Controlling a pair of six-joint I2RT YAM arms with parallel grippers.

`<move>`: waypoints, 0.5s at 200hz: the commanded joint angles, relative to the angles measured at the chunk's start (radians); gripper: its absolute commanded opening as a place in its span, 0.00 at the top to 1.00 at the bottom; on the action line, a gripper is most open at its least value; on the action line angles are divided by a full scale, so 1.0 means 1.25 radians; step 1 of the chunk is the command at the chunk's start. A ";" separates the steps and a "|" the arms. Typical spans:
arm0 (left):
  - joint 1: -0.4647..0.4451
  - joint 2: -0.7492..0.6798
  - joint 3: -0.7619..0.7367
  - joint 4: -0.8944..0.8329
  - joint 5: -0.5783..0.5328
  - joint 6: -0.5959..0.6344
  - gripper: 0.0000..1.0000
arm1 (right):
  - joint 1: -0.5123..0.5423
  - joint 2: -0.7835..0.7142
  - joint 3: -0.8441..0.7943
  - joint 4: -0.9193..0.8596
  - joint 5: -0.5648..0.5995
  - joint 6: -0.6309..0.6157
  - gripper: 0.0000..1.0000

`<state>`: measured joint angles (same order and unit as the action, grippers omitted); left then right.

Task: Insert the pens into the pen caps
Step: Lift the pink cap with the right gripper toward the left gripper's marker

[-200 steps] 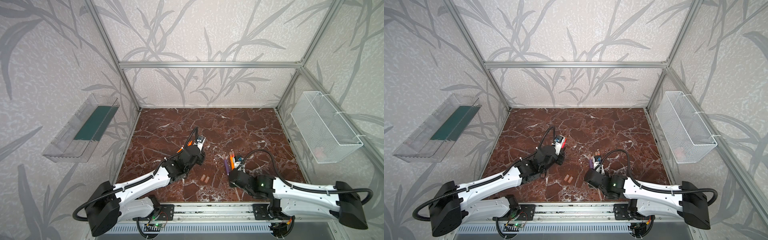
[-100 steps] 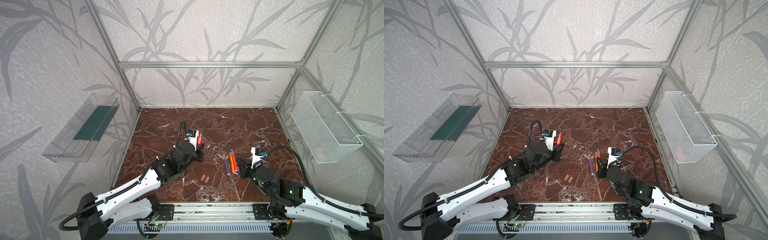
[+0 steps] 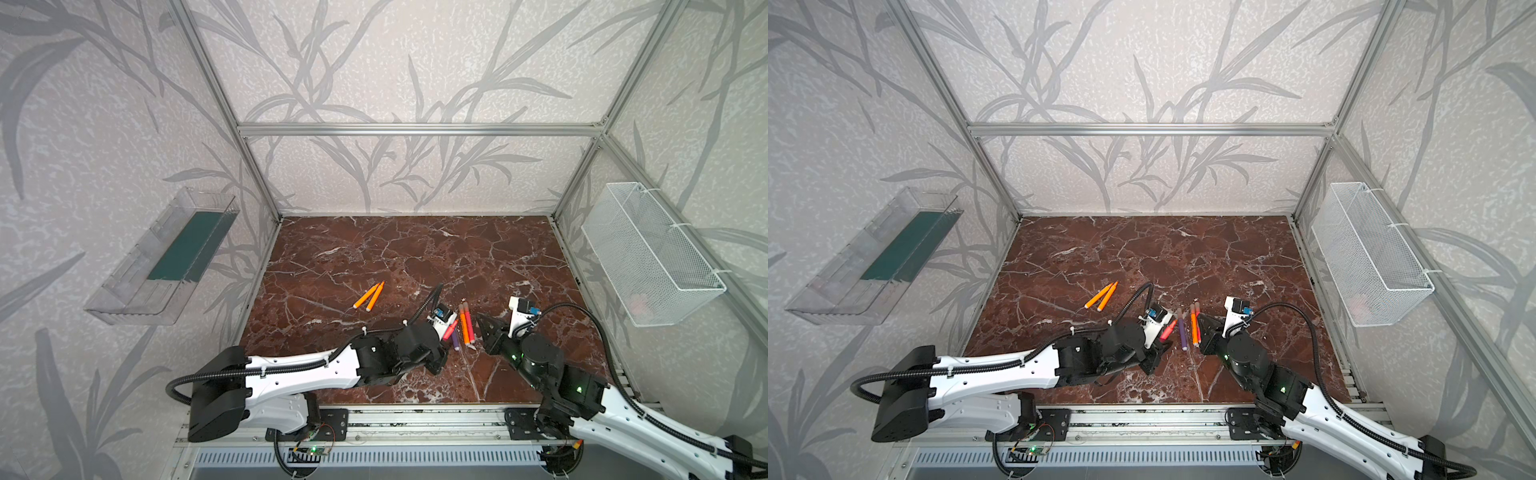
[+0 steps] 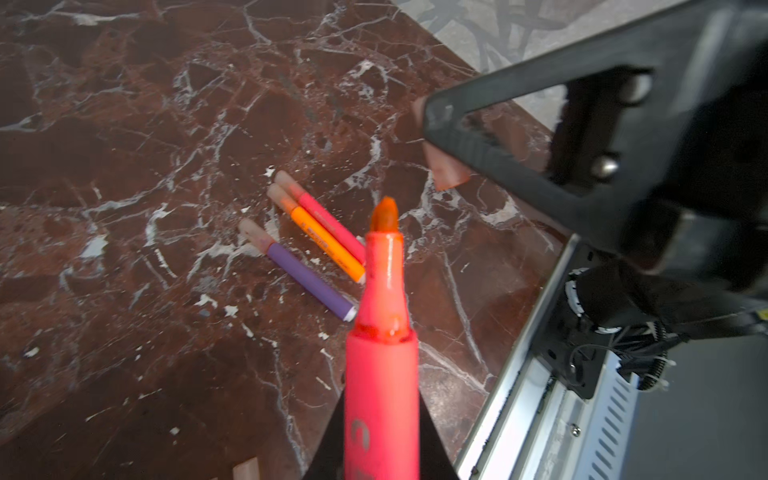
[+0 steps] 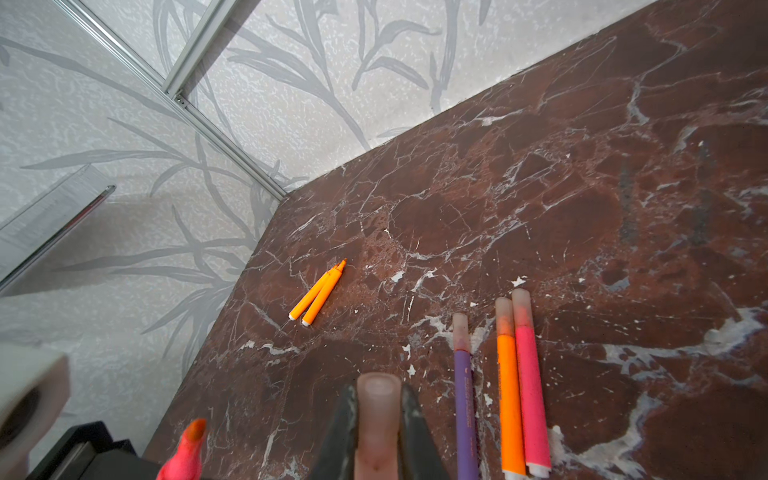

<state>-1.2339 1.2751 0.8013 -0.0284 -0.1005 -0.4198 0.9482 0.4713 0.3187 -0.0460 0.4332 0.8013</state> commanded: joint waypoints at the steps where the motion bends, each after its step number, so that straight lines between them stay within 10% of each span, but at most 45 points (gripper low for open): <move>1: -0.010 0.000 -0.022 0.082 0.019 0.006 1.00 | -0.030 -0.024 -0.032 0.061 -0.051 0.051 0.93; 100: -0.042 0.037 -0.074 0.170 0.026 -0.030 1.00 | -0.040 -0.154 -0.171 0.246 -0.106 0.151 0.94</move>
<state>-1.2770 1.3067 0.7258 0.1181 -0.0650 -0.4370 0.9009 0.3107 0.1467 0.1570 0.3126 0.9360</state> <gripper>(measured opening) 0.165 0.153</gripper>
